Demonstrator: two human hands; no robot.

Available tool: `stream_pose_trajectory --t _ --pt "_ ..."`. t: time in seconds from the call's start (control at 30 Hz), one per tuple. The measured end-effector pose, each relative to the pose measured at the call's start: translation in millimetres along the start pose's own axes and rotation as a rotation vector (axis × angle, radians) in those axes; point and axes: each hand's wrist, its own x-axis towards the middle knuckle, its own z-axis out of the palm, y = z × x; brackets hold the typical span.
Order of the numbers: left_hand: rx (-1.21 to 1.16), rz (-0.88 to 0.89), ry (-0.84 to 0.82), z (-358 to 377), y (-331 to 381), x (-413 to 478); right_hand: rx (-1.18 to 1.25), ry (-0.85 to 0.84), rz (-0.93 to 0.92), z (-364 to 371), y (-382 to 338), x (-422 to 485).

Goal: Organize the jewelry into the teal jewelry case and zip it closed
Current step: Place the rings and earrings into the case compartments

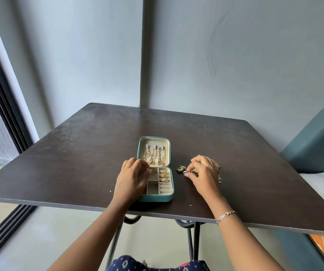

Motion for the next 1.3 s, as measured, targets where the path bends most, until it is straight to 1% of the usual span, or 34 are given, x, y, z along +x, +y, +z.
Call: stream_pose_trajectory --t 0.13,0.23,0.4,0.57,0.7,0.83,0.93,1.13,1.3 --pt "0.001 0.038 0.022 -0.2 1.1 0.3 0.089 0.047 -0.060 -10.9 -19.4 5.7" --pt "0.013 0.109 0.051 -0.4 0.6 -0.4 0.105 0.042 -0.141 -16.5 -43.9 12.0" --pt "-0.022 0.174 0.070 -1.1 0.9 -1.1 -0.007 -0.012 -0.323 -13.2 -81.0 9.8" --pt "0.000 0.196 0.089 -1.8 1.8 -0.9 -0.112 -0.007 -0.408 -5.5 -91.3 4.5" --pt "-0.008 0.212 0.092 -1.8 1.6 -0.6 -0.103 -0.019 -0.397 -5.9 -91.5 0.9" --pt "-0.044 0.173 0.068 -5.1 4.4 -1.8 0.067 -0.074 -0.308 -6.2 -87.3 1.7" --pt "-0.027 0.153 0.049 -7.4 7.8 -3.3 0.148 -0.107 -0.267 -4.5 -83.5 1.3" --pt "-0.005 0.141 0.020 -7.2 8.4 -3.4 0.352 -0.122 -0.175 -6.8 -79.1 1.1" --pt "0.021 0.099 0.076 -5.0 8.3 -2.1 0.349 -0.088 -0.127 -20.8 -68.7 0.0"
